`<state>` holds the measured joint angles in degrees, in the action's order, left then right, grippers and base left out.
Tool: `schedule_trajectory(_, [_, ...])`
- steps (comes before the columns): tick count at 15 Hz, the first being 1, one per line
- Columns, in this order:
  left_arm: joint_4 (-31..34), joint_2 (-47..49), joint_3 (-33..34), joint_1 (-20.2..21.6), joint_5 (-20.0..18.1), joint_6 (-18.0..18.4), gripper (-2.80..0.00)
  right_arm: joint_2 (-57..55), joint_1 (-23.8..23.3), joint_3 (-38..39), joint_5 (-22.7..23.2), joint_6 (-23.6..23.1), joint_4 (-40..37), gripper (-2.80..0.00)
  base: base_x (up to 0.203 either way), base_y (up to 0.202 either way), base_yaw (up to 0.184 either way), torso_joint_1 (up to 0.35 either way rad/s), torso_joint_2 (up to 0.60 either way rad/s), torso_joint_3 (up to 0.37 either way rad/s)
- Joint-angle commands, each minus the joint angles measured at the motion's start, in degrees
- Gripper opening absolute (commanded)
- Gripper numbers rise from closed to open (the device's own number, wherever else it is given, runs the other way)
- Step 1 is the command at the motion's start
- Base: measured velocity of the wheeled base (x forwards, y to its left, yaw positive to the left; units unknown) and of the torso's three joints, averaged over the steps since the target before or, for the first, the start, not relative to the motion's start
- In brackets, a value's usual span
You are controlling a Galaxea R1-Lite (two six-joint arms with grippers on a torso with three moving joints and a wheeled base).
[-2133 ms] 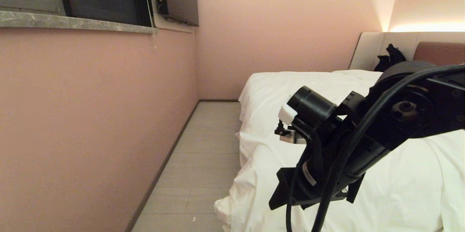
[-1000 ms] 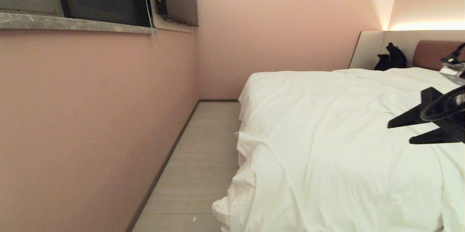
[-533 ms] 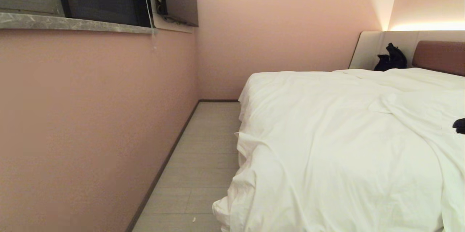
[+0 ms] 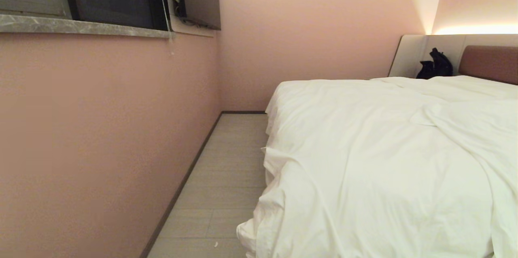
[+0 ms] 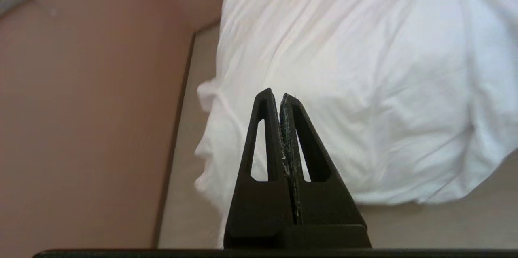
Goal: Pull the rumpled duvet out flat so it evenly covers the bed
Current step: Flatten the corners of the folded blanket
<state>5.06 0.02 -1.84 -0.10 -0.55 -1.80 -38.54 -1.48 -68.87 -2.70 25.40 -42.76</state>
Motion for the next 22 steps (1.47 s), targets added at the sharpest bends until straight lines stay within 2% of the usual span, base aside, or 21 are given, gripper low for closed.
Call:
schedule_trajectory(1, [0.04, -0.02, 0.0, 0.01, -0.05, -0.05, -2.8, 10.51, 0.04, 5.33, -2.69, -4.65, 2.51, -2.8, 0.0, 0.0, 0.0, 0.0, 0.0, 0.0])
schedule_trajectory(5, [0.04, -0.02, 0.0, 0.01, -0.07, 0.13, -2.8, 19.47, -0.55, 13.15, -3.1, -12.3, 9.89, -2.8, 0.0, 0.0, 0.0, 0.0, 0.0, 0.0])
schedule_trajectory(8, [0.04, -0.02, 0.0, 0.01, -0.07, 0.13, -2.8, 22.19, -2.92, 13.94, -2.93, -13.53, 9.37, -2.8, 0.0, 0.0, 0.0, 0.0, 0.0, 0.0])
schedule_trajectory(13, [0.04, -0.02, 0.0, 0.01, 0.02, 0.21, -2.8, 21.94, -2.88, 14.53, -4.05, -15.83, 10.15, -2.8, 0.0, 0.0, 0.0, 0.0, 0.0, 0.0])
schedule_trajectory(14, [0.04, -0.02, 0.0, 0.01, -0.03, 0.21, -2.8, 21.14, -2.15, 14.33, -4.13, -17.73, 10.77, -2.8, 0.0, 0.0, 0.0, 0.0, 0.0, 0.0])
schedule_trajectory(16, [0.04, -0.02, 0.0, 0.01, 0.02, 0.13, -2.8, 21.9, 3.0, 14.89, -5.43, -18.97, 12.08, -2.8, 0.0, 0.0, 0.0, 0.0, 0.0, 0.0])
schedule_trajectory(17, [0.04, -0.02, 0.0, 0.01, 0.01, 0.04, -2.8, 23.0, 4.11, 16.47, -5.75, -20.21, 12.43, -2.8, 0.0, 0.0, 0.0, 0.0, 0.0, 0.0])
schedule_trajectory(20, [0.04, -0.02, 0.0, 0.01, -0.06, 0.04, -2.8, 27.12, 2.76, 22.4, -5.49, -21.57, 13.97, -2.8, 0.0, 0.0, 0.0, 0.0, 0.0, 0.0])
schedule_trajectory(22, [0.04, -0.02, 0.0, 0.01, 0.0, 0.04, -2.8, 32.59, 2.03, 28.31, -3.52, -23.47, 18.61, -2.8, 0.0, 0.0, 0.0, 0.0, 0.0, 0.0])
